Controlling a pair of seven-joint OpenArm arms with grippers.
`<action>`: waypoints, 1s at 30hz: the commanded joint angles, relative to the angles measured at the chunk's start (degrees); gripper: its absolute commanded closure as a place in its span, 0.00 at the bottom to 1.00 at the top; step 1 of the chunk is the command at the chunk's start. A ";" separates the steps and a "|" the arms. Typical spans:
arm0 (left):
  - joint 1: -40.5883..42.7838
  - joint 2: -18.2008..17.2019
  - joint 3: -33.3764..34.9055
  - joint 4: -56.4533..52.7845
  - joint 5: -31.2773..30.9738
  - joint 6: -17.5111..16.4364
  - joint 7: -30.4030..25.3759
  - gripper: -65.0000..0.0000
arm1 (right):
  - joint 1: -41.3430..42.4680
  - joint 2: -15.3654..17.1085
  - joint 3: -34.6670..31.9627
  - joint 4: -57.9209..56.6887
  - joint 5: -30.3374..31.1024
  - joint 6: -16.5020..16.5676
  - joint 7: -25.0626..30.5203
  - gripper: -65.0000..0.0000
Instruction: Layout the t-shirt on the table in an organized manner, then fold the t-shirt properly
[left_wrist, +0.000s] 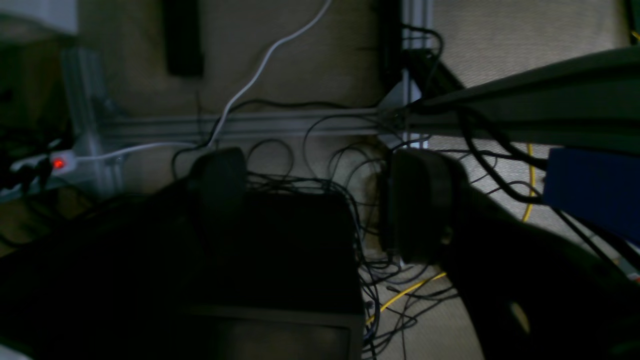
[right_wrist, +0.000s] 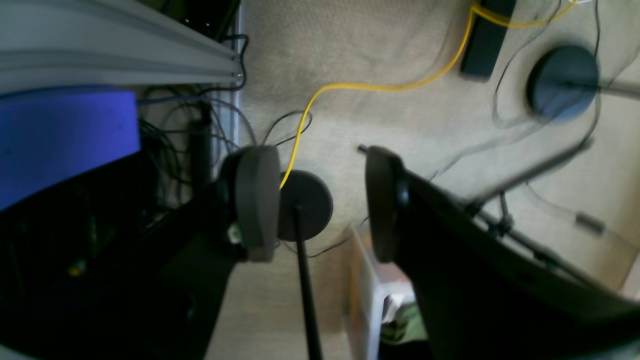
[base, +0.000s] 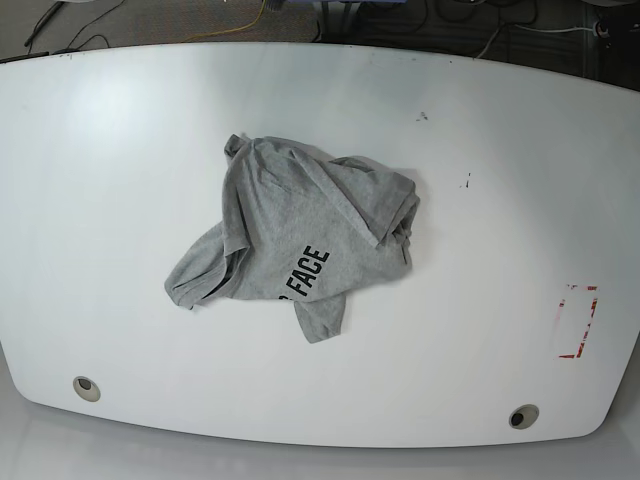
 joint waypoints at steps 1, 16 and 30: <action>3.03 -0.27 0.18 2.70 -0.18 -0.10 -0.79 0.34 | -3.03 -0.13 -0.79 3.33 0.95 -0.29 0.63 0.58; 13.32 -1.41 -0.17 18.00 -0.45 -3.35 -0.88 0.34 | -16.21 -1.54 -5.71 21.62 1.22 -0.38 0.63 0.58; 19.82 -1.50 -2.19 34.35 -0.45 -3.79 -0.97 0.34 | -24.30 -1.63 -10.20 37.26 1.22 -4.34 -1.13 0.58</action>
